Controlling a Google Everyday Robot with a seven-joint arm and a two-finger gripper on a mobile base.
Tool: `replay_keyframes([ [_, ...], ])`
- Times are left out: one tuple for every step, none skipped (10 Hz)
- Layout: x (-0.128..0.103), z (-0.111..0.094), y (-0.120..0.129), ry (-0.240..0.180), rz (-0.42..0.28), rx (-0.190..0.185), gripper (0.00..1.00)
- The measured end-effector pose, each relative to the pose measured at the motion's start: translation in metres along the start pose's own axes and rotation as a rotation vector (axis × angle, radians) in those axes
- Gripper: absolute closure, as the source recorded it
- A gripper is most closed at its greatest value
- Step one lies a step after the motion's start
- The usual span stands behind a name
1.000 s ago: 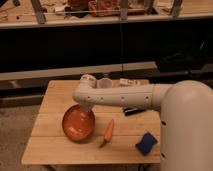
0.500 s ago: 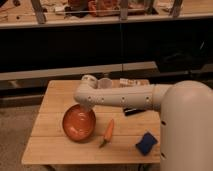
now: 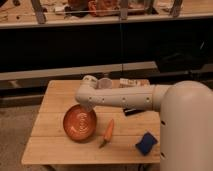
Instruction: Pick up the ceramic bowl
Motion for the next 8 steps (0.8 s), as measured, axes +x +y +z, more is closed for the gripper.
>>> replay_keyframes([
  [-0.0003, 0.0015, 0.0006, 0.000, -0.009, 0.000, 0.99],
  [-0.0007, 0.0027, 0.0015, 0.000, -0.017, -0.001, 0.99],
  [-0.0006, 0.0032, 0.0023, 0.002, -0.024, -0.003, 0.99],
  [-0.0003, 0.0035, 0.0032, 0.004, -0.034, -0.005, 0.99],
  [-0.0003, 0.0042, 0.0037, 0.004, -0.038, -0.005, 0.99],
  [-0.0001, 0.0053, 0.0043, 0.005, -0.045, -0.005, 0.99],
  [-0.0001, 0.0062, 0.0046, 0.006, -0.052, -0.005, 0.99],
  [-0.0003, 0.0072, 0.0054, 0.007, -0.062, -0.005, 0.99],
])
